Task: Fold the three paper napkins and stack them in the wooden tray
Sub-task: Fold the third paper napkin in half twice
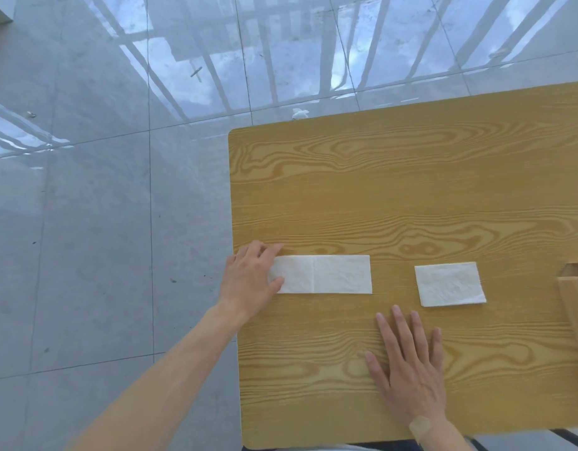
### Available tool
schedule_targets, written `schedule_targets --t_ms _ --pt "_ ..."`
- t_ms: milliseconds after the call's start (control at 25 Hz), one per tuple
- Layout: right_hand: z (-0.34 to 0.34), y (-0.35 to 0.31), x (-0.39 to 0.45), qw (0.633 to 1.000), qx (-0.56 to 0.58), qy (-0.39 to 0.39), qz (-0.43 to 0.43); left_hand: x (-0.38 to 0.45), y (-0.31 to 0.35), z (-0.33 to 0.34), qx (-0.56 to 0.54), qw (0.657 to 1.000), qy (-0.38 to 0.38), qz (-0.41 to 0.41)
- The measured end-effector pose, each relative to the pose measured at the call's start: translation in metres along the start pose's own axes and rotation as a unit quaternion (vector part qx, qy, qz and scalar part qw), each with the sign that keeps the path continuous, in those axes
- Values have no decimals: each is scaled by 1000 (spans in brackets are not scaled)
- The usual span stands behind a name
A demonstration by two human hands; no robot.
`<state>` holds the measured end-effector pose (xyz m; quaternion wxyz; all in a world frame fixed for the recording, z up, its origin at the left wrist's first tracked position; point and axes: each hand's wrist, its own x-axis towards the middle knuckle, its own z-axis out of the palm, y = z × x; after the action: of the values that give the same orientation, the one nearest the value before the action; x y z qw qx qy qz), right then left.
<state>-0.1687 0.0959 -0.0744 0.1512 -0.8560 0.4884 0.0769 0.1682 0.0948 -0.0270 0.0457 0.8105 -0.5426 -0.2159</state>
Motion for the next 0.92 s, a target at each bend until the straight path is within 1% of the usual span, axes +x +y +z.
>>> schedule_targets --t_ms 240,360,400,480,560,600,760,920 --pt "2 -1 3 999 -21 -31 17 17 5 -11 -20 994 -78 -76" --pt "1 -1 3 999 -18 -32 21 18 5 -13 -26 989 -121 -86" --pt "1 -2 3 999 -18 -31 20 17 5 -14 -51 986 -128 -94" --pt "0 -2 3 999 -16 -29 18 14 4 -19 -141 973 -133 -128" --pt "0 -1 3 999 -15 -27 15 13 4 -26 -250 944 -138 -168" --pt "0 -1 3 999 -15 -27 14 13 5 -31 -286 932 -136 -179" --pt "1 -1 3 1000 -7 -24 11 12 22 -48 -382 900 -118 -177" --pt "1 0 3 1000 -4 -24 11 14 53 -46 -423 884 -123 -154"
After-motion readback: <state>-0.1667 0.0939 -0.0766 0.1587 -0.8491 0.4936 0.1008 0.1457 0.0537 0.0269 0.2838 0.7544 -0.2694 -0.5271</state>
